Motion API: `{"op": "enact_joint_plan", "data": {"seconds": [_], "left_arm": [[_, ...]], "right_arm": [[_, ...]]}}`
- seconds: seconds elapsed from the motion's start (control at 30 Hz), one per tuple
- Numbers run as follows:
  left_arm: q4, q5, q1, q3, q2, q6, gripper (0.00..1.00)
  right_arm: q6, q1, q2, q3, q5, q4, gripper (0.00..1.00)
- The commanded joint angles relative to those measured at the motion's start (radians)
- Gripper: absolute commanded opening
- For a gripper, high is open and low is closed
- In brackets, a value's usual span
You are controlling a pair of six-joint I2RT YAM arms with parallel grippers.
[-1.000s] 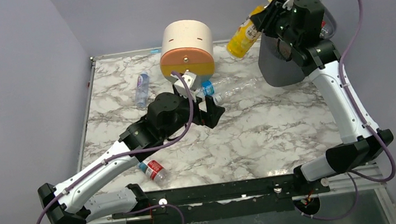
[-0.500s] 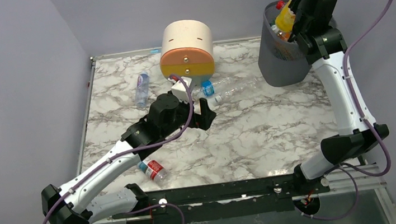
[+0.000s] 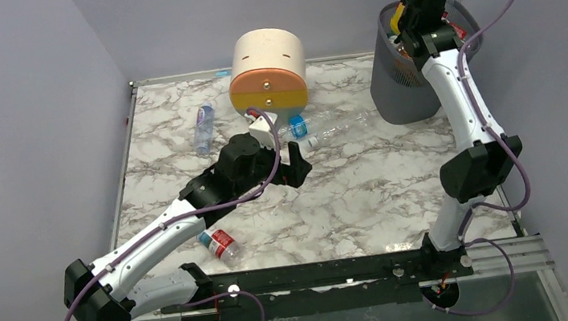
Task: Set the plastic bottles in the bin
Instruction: Place the plastic bottle in the trash bin.
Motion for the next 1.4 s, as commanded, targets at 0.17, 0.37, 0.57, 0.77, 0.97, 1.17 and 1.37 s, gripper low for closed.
{"op": "enact_joint_plan", "data": {"seconds": [0.17,0.37,0.57,0.77,0.97,1.17,1.37], "left_arm": [[0.048,0.030,0.005,-0.042,-0.035,-0.048,0.99],[0.051,0.039,0.004,-0.042,-0.026,-0.053,0.99],[0.069,0.052,0.005,-0.044,-0.010,-0.061,0.99],[0.082,0.066,0.005,-0.044,0.004,-0.065,0.99],[0.090,0.082,0.005,-0.039,0.024,-0.068,0.99],[0.104,0.098,0.005,-0.034,0.042,-0.071,0.99],[0.099,0.099,0.004,-0.034,0.046,-0.070,0.99]], "right_arm": [[0.062,-0.019,0.092,0.011,-0.080,0.028,0.21],[0.105,-0.030,0.085,-0.077,-0.132,0.011,0.20],[0.136,-0.031,0.073,-0.169,-0.169,-0.011,0.17],[0.161,-0.031,-0.013,-0.322,-0.162,-0.007,0.41],[0.178,-0.042,-0.095,-0.394,-0.163,-0.047,0.67],[0.226,-0.056,-0.184,-0.413,-0.196,-0.114,0.86],[0.258,-0.071,-0.225,-0.348,-0.264,-0.182,0.92]]}}
